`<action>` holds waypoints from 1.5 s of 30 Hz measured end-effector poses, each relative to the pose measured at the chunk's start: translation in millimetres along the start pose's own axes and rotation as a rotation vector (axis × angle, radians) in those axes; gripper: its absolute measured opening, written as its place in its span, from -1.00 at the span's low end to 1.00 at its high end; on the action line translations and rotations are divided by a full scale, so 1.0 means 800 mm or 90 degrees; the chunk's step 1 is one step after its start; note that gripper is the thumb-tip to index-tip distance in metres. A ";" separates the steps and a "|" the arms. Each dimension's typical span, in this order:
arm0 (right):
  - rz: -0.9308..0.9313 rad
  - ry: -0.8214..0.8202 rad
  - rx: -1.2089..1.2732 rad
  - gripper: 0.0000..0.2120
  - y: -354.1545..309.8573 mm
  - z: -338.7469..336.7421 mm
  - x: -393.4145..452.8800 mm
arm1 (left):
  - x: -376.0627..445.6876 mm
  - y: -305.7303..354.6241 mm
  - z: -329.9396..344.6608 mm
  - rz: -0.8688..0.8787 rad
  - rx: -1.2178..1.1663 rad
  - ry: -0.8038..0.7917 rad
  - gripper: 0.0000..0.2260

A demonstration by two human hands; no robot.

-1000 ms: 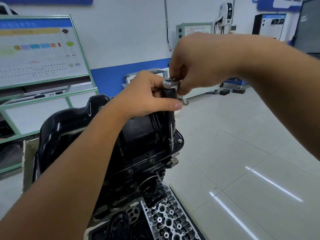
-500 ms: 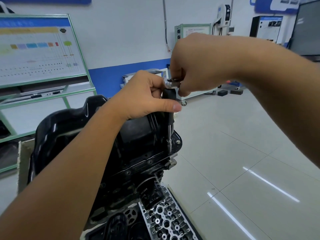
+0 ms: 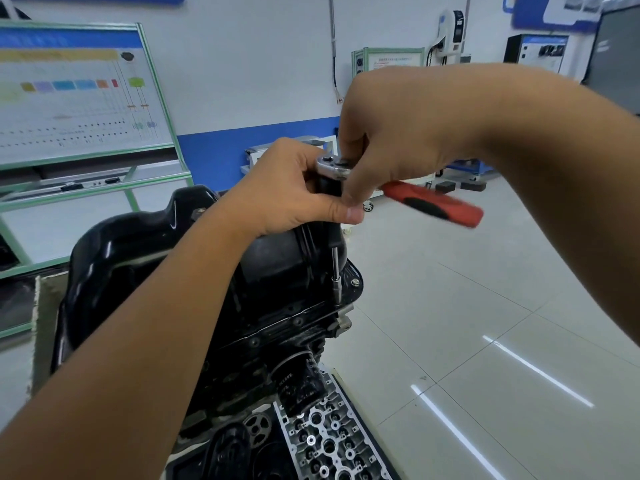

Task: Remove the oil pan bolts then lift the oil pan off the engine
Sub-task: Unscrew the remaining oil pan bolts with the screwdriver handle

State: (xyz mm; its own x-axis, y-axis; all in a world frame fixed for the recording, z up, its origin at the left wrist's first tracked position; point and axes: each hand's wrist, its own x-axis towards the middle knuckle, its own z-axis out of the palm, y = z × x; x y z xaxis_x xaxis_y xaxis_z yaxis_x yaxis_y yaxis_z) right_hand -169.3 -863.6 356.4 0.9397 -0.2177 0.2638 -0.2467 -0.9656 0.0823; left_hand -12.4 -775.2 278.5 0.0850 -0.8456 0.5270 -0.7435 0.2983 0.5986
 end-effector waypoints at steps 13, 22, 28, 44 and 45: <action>0.014 0.002 0.013 -0.76 -0.004 -0.003 -0.005 | -0.001 0.002 -0.005 0.008 -0.007 -0.035 -0.80; 0.028 0.021 0.013 -0.65 -0.011 0.000 -0.008 | -0.001 0.003 -0.005 0.013 -0.020 -0.036 -0.81; 0.022 0.066 -0.022 -0.95 -0.005 0.007 -0.005 | 0.000 0.001 -0.005 -0.006 0.018 -0.025 -0.70; 0.018 0.020 0.004 -0.69 -0.006 0.002 -0.010 | 0.001 -0.003 -0.002 -0.008 0.024 -0.046 -0.77; 0.016 0.020 0.013 -0.72 -0.007 0.001 -0.011 | 0.001 -0.002 -0.003 -0.009 0.026 -0.048 -0.81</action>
State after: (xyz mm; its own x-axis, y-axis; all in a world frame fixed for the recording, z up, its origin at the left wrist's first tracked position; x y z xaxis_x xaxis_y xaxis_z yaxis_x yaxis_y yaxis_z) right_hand -175.9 -856.6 353.0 0.9251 -0.2382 0.2957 -0.2656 -0.9625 0.0557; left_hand -9.4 -775.3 279.1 0.0461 -0.8807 0.4713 -0.7689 0.2699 0.5796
